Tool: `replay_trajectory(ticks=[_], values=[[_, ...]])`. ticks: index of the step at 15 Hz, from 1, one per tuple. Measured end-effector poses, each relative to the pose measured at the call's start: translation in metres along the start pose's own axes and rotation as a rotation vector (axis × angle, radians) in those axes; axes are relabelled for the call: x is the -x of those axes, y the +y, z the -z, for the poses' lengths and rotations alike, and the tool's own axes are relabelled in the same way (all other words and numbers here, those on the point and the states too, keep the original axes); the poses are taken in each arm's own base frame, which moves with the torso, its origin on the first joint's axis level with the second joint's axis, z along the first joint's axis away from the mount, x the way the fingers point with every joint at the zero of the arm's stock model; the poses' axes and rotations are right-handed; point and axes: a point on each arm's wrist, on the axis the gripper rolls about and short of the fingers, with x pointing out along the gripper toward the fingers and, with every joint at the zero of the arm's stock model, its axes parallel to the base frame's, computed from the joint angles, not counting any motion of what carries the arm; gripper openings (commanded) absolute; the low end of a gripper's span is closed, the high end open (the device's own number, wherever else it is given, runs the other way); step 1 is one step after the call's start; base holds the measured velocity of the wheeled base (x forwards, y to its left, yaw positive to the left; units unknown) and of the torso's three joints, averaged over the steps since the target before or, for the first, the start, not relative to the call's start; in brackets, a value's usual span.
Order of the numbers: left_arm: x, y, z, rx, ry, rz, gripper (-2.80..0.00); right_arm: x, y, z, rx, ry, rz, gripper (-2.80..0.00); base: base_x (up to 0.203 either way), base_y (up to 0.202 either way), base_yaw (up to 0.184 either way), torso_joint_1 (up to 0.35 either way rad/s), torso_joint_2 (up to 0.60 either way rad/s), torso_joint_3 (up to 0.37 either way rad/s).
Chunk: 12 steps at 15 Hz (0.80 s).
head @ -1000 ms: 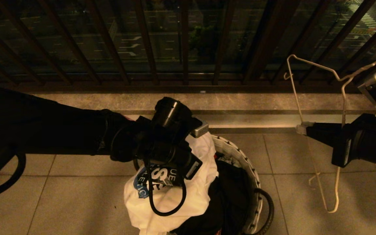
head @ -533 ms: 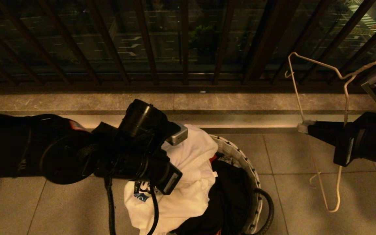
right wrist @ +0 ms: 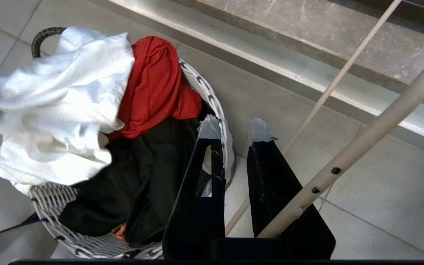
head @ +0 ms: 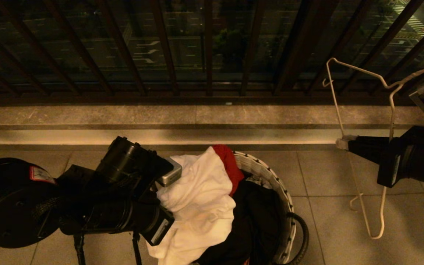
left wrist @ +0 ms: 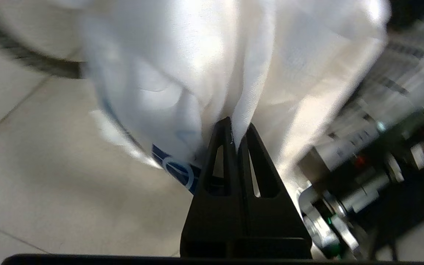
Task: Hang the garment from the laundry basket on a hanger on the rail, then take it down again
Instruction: Pick up clothes from the basket
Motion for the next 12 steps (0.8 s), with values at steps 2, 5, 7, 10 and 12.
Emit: replay_trajectory(ticks=[2,5,7,10,12], values=[[0.0,0.006,0.005,0.016,0.008,-0.014,-2.8,0.001,0.0,-0.001,0.003,-0.004,0.0,-2.8,0.0,0.0,0.0,0.0,0.0,0.0],[-0.004,-0.003,0.016,-0.002,0.048,0.016,-2.8,0.002,0.0,-0.001,0.004,-0.006,0.0,-2.8,0.0,0.0,0.0,0.0,0.0,0.0],[-0.005,-0.01,0.017,-0.019,0.052,0.035,0.0,0.002,0.0,-0.001,0.004,-0.007,0.001,-2.8,0.0,0.0,0.0,0.0,0.0,0.0],[0.0,-0.015,0.014,-0.043,0.033,0.047,0.0,0.003,0.0,-0.002,0.005,-0.011,0.002,-2.8,0.0,0.0,0.0,0.0,0.0,0.0],[0.01,-0.019,0.011,-0.059,-0.001,0.054,0.0,0.005,0.001,-0.003,0.006,-0.017,0.004,-2.8,0.0,0.0,0.0,0.0,0.0,0.0]])
